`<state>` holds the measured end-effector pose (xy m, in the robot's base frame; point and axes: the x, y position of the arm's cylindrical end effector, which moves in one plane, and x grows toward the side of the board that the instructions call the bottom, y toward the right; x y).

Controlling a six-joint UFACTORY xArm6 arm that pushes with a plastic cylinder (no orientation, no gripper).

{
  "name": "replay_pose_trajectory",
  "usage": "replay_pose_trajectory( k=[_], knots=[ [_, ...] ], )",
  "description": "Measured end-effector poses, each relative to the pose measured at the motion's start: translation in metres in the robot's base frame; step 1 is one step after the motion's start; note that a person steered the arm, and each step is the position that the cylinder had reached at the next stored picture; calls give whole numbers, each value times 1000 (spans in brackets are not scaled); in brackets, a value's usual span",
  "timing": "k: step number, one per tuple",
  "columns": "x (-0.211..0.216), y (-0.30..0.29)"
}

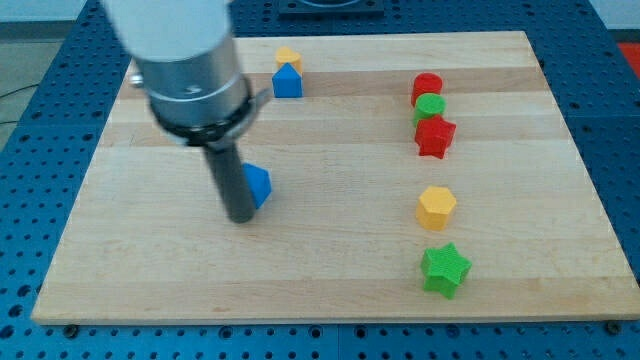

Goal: Drag blue cube to the bottom of the blue triangle

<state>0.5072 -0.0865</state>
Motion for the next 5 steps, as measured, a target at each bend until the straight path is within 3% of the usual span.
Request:
replay_pose_trajectory(
  k=[1, 2, 3, 4, 5],
  knots=[
    [1, 37],
    [-39, 11],
    [0, 2],
    [7, -45],
    [-38, -55]
  ],
)
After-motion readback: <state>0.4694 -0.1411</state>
